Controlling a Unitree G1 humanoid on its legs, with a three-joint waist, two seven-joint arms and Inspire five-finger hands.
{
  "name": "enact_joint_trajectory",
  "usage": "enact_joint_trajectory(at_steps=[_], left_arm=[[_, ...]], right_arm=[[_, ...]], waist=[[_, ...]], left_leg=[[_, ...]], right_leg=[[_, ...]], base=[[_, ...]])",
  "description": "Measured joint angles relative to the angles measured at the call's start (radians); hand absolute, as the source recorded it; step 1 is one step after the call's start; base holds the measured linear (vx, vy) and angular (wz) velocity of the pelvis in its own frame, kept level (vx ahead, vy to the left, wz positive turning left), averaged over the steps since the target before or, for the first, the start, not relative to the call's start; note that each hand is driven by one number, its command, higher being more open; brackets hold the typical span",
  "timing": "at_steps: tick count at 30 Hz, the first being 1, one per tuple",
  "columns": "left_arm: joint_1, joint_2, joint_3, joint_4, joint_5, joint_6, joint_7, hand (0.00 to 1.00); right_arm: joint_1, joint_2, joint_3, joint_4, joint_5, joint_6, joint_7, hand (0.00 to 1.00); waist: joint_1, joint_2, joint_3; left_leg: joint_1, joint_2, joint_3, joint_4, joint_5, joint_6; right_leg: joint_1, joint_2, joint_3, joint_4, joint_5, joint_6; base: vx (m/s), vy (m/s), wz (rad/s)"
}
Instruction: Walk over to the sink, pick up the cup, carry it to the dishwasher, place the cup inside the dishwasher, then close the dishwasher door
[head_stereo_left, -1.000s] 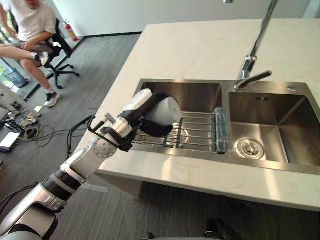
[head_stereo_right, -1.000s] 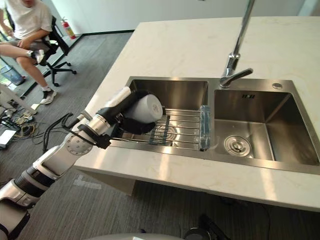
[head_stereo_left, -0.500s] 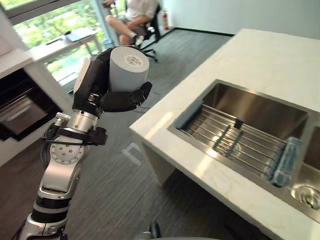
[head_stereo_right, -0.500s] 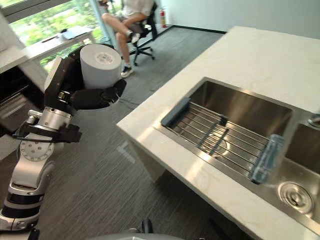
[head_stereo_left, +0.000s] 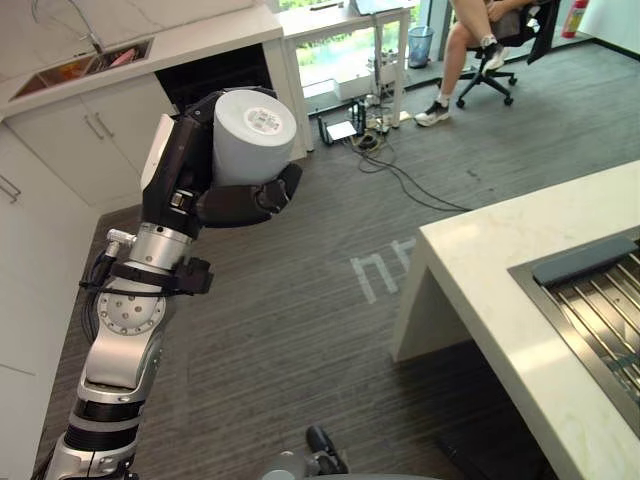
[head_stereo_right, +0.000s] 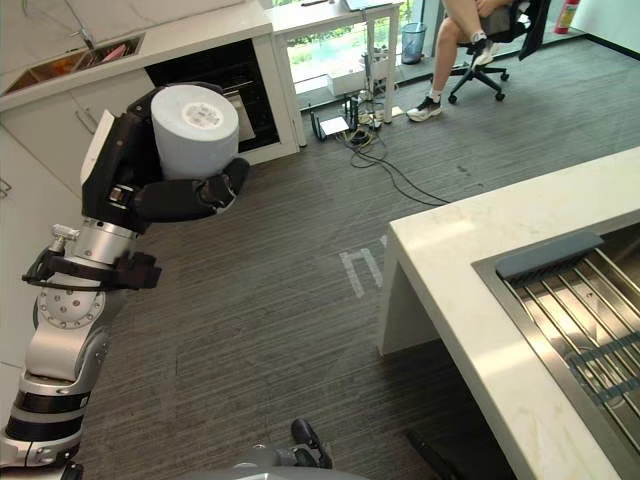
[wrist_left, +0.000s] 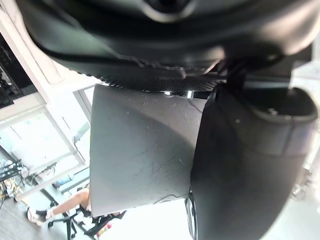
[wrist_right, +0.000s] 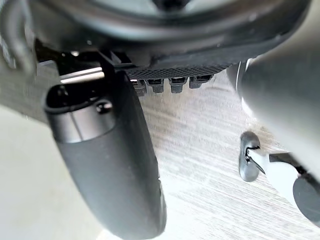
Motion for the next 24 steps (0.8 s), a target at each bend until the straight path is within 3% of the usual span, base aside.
enact_joint_trajectory(at_steps=[2,3,4,5,6,7,9,11,13,14,16,17,19,20,21,24], left_arm=[[0.031,-0.029,0.039,0.001,0.000,-0.005,-0.002,0.00],[0.051,-0.058,0.058,0.013,-0.002,-0.016,-0.002,0.00],[0.054,-0.097,0.054,0.031,-0.010,-0.025,-0.008,0.00],[0.050,-0.119,0.048,0.051,-0.020,-0.043,-0.019,0.00],[0.040,-0.162,0.029,0.094,-0.031,-0.065,-0.031,0.00],[0.039,-0.182,0.005,0.141,-0.045,-0.068,-0.039,0.00],[0.053,-0.181,-0.033,0.194,-0.047,-0.061,-0.034,0.00],[0.061,-0.198,-0.068,0.206,-0.047,-0.045,-0.028,0.00],[0.062,-0.204,-0.126,0.200,-0.054,-0.042,-0.029,0.00],[0.067,-0.215,-0.190,0.170,-0.058,-0.023,-0.045,0.00],[0.087,-0.230,-0.209,0.140,-0.058,-0.016,-0.056,0.00],[0.116,-0.255,-0.226,0.112,-0.058,-0.010,-0.062,0.00],[0.120,-0.269,-0.239,0.110,-0.058,-0.003,-0.068,0.00],[0.121,-0.278,-0.236,0.110,-0.058,0.008,-0.069,0.00],[0.127,-0.280,-0.231,0.112,-0.059,0.018,-0.068,0.00],[0.153,-0.293,-0.217,0.120,-0.073,0.033,-0.068,0.00]], right_arm=[[-0.007,0.002,0.000,-0.001,-0.001,-0.008,-0.012,1.00],[-0.006,0.003,-0.002,-0.007,0.006,-0.013,-0.023,1.00],[0.004,0.008,-0.016,-0.020,0.026,-0.023,-0.028,1.00],[0.004,0.009,-0.030,-0.022,0.051,-0.029,-0.031,1.00],[0.005,0.029,-0.047,-0.025,0.084,-0.043,-0.034,1.00],[0.013,0.050,-0.049,-0.023,0.112,-0.059,-0.038,1.00],[0.020,0.073,-0.047,-0.018,0.117,-0.083,-0.037,1.00],[0.022,0.090,-0.038,-0.020,0.118,-0.089,-0.037,1.00],[0.026,0.106,-0.016,-0.022,0.121,-0.091,-0.037,1.00],[0.036,0.105,0.003,-0.026,0.119,-0.083,-0.031,1.00],[0.043,0.108,0.021,-0.027,0.118,-0.083,-0.031,1.00],[0.048,0.107,0.041,-0.024,0.110,-0.077,-0.030,1.00],[0.055,0.112,0.059,-0.017,0.108,-0.073,-0.029,1.00],[0.051,0.116,0.061,-0.001,0.110,-0.071,-0.029,1.00],[0.050,0.110,0.062,0.007,0.110,-0.071,-0.030,1.00],[0.049,0.075,0.068,0.016,0.122,-0.069,-0.026,1.00]], waist=[[0.006,-0.004,0.002],[0.007,-0.005,0.003],[0.003,-0.002,0.001],[-0.005,0.006,-0.005],[-0.026,0.000,-0.003],[-0.034,-0.015,-0.001],[-0.027,-0.044,-0.002],[-0.024,-0.050,-0.003],[-0.028,-0.050,-0.003],[-0.037,-0.052,-0.020],[-0.038,-0.059,-0.038],[-0.036,-0.067,-0.063],[-0.041,-0.081,-0.084],[-0.042,-0.099,-0.095],[-0.037,-0.095,-0.100],[-0.032,-0.039,-0.120]], left_leg=[[-0.011,-0.019,-0.055,0.006,-0.008,0.012],[-0.013,-0.036,-0.107,0.005,-0.016,0.021],[-0.011,-0.049,-0.182,0.002,-0.028,0.023],[-0.011,-0.048,-0.228,0.003,-0.029,0.024],[-0.010,-0.058,-0.333,0.003,-0.034,0.032],[0.004,-0.073,-0.420,0.003,-0.036,0.034],[0.038,-0.102,-0.500,0.002,-0.041,0.026],[0.060,-0.110,-0.561,0.018,-0.075,0.034],[0.079,-0.082,-0.550,0.067,-0.131,0.024],[0.087,-0.044,-0.523,0.118,-0.178,-0.009],[0.105,-0.033,-0.523,0.128,-0.195,-0.026],[0.121,-0.025,-0.512,0.151,-0.213,-0.056],[0.124,-0.019,-0.484,0.167,-0.228,-0.080],[0.140,-0.018,-0.480,0.166,-0.247,-0.112],[0.156,-0.011,-0.478,0.166,-0.259,-0.129],[0.176,0.048,-0.444,0.158,-0.275,-0.157]], right_leg=[[0.002,-0.025,0.016,0.073,0.023,-0.025],[-0.008,-0.046,0.079,0.159,0.052,-0.068],[-0.048,-0.056,0.227,0.279,0.112,-0.157],[-0.081,-0.039,0.335,0.331,0.074,-0.164],[-0.135,0.052,0.541,0.380,-0.074,-0.136],[-0.185,0.123,0.668,0.396,-0.156,-0.112],[-0.268,0.142,0.754,0.392,-0.223,-0.095],[-0.363,0.150,0.830,0.366,-0.239,-0.090],[-0.434,0.169,0.929,0.305,-0.234,-0.082],[-0.483,0.187,0.988,0.238,-0.197,-0.050],[-0.499,0.186,0.979,0.193,-0.158,-0.045],[-0.490,0.187,0.940,0.127,-0.109,-0.045],[-0.463,0.199,0.907,0.056,-0.056,-0.064],[-0.432,0.220,0.887,-0.005,0.029,-0.095],[-0.407,0.229,0.869,-0.026,0.026,-0.089],[-0.373,0.291,0.878,-0.079,0.020,-0.106]], base=[[0.08,0.079,0.98],[0.10,0.078,1.40],[0.11,0.076,1.62],[0.09,0.038,2.14],[0.07,-0.024,2.40],[0.07,-0.047,2.37],[0.16,-0.043,1.69],[0.25,-0.019,1.20],[0.24,-0.055,0.96],[0.25,-0.084,0.83],[0.31,-0.107,0.50],[0.36,-0.129,0.33],[0.33,-0.165,0.43],[0.35,-0.278,0.31],[0.33,-0.288,0.09],[0.19,-0.193,-0.25]])
